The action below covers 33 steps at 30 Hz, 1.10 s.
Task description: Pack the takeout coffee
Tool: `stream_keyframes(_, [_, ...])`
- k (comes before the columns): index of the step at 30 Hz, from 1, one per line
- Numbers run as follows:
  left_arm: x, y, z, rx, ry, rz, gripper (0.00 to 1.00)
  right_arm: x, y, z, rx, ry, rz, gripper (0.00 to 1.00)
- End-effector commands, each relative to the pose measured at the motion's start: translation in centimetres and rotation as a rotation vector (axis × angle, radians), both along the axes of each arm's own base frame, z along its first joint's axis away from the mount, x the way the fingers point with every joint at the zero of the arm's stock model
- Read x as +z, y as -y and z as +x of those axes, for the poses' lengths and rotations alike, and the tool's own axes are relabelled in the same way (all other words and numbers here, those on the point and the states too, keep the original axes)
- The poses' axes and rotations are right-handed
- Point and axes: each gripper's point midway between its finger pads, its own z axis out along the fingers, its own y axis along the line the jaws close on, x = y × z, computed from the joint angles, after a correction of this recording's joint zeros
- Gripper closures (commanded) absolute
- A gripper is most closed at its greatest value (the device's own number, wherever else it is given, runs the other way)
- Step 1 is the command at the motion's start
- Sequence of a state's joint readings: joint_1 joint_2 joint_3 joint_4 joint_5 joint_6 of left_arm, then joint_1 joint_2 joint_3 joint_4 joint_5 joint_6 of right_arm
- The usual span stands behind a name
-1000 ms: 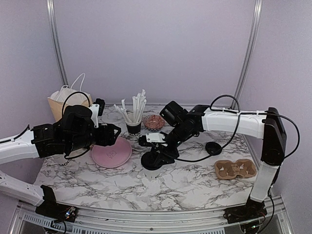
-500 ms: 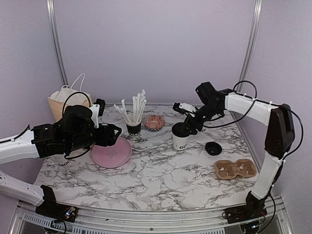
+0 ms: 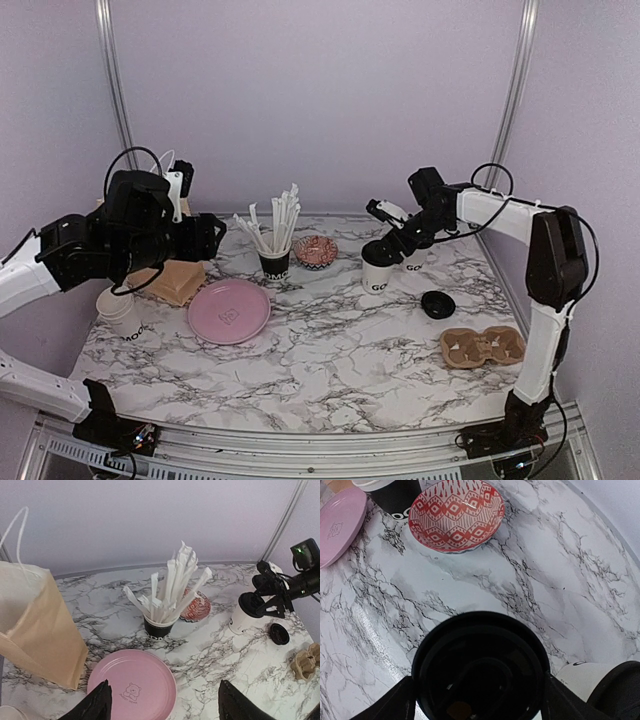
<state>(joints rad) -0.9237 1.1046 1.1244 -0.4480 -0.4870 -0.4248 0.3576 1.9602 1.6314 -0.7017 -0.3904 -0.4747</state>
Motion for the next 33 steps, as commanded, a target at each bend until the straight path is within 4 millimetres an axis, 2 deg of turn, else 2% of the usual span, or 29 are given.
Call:
stream_keyframes(1, [5.7, -6.1, 1.8, 0.187, 0.078, 0.16, 0.26, 0.0, 0.1, 0.3, -0.024, -0.019, 0.001, 0.05])
stream_keyframes(2, [7.0, -7.3, 2.3, 0.224, 0.09, 0.17, 0.26, 0.5, 0.1, 0.1, -0.021, -0.017, 0.011, 0.02])
stream_keyframes(4, [9.3, -9.5, 3.1, 0.286, 0.115, 0.182, 0.25, 1.9, 0.0, -0.3, -0.015, -0.002, 0.033, 0.01])
stream_keyframes(7, [11.3, -13.5, 4.4, 0.4, 0.127, 0.196, 0.26, 4.2, 0.2, -1.2, -0.015, 0.029, 0.055, 0.01])
stream_keyframes(10, [11.3, -16.9, 5.8, 0.495, 0.09, 0.219, 0.29, 6.4, 0.4, -2.4, -0.013, 0.07, 0.082, 0.01])
stream_keyframes(14, [8.4, -20.5, 7.9, 0.562, -0.037, 0.153, 0.32, 8.8, 0.8, -4.3, -0.006, 0.118, 0.121, 0.01])
stream_keyframes(16, [6.7, -20.8, 8.8, 0.553, -0.099, 0.072, 0.33, 9.4, 1.0, -5.2, 0.002, 0.139, 0.136, 0.01])
stream_keyframes(18, [5.1, -20.3, 9.7, 0.53, -0.139, 0.006, 0.33, 9.9, 1.3, -5.9, 0.006, 0.167, 0.143, 0.01])
stream_keyframes(23, [3.8, -19.9, 11.4, 0.54, -0.15, -0.076, 0.32, 10.1, 1.7, -6.7, 0.008, 0.207, 0.147, 0.01])
stream_keyframes(29, [1.8, -21.5, 12.9, 0.64, -0.193, -0.092, 0.32, 9.2, 1.3, -7.5, 0.036, 0.186, 0.168, 0.01])
stream_keyframes(33, [0.2, -22.0, 13.2, 0.692, -0.225, -0.103, 0.34, 8.7, 1.2, -7.9, 0.053, 0.183, 0.176, 0.01])
